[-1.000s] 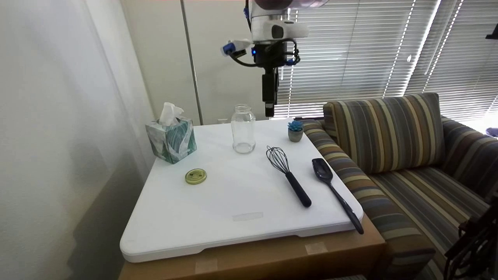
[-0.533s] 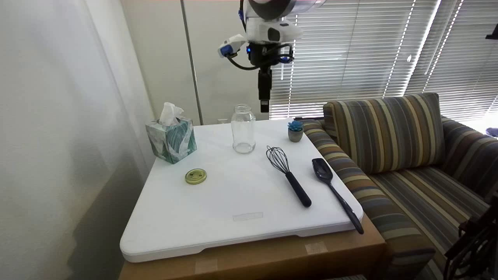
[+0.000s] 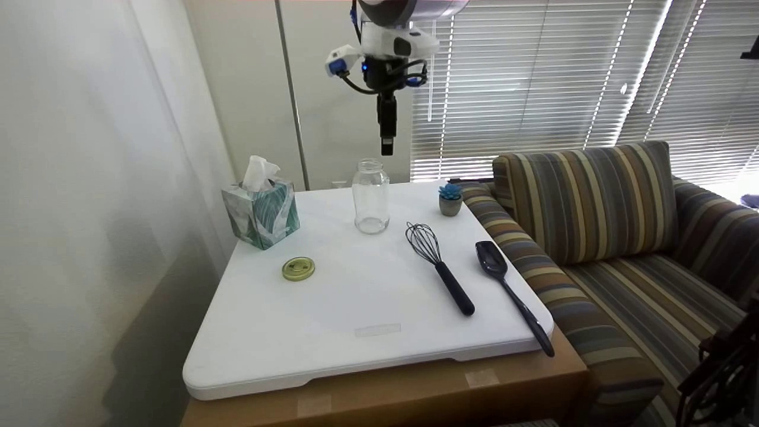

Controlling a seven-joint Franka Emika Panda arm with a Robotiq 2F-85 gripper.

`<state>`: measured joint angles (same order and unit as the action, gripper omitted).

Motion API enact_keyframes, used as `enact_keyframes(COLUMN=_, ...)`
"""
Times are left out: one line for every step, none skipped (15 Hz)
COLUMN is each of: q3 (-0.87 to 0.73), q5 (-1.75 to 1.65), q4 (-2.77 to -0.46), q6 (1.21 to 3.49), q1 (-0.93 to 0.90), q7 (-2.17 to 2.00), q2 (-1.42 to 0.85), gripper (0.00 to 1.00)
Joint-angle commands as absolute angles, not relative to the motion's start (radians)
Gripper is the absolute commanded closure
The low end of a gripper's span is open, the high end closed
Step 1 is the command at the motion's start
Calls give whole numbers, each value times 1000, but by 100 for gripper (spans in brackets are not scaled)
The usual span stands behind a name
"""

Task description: Remove the spoon from the jar and put it on the table, move the grey object backwards, put the whisk beside the spoon, and then move the glass jar forward

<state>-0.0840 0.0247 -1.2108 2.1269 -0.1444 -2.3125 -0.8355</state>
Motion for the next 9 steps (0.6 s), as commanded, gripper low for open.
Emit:
enact_keyframes(q3=-51, q5=56, q4=-964, q6=1992, q1=-105, q7=-2248, q2=-983, gripper=0)
enact_keyframes(q3=-48, q5=56, q4=-918, q6=1971, q1=-105, q7=-2238, q2=-1014, gripper=0)
enact_keyframes(q3=-46, q5=57, q4=-884, q6=1948, q1=-106, q7=-2235, q2=-1035, gripper=0)
enact_keyframes(q3=-44, q5=55, q4=-855, q6=1933, q1=-109, q7=-2231, q2=-1053, gripper=0)
enact_keyframes(q3=-43, q5=54, q4=-827, q6=1919, q1=-111, q7=-2231, q2=-1072, gripper=0)
enact_keyframes(q3=-42, q5=52, q4=-804, q6=1918, q1=-114, q7=-2231, q2=-1090, gripper=0)
enact_keyframes(q3=-43, q5=49, q4=-787, q6=1911, q1=-117, q7=-2234, q2=-1100, gripper=0)
enact_keyframes(q3=-45, q5=46, q4=-768, q6=1908, q1=-120, q7=-2237, q2=-1116, gripper=0)
enact_keyframes(q3=-50, q5=40, q4=-821, q6=1929, q1=-129, q7=-2246, q2=-1086, gripper=0)
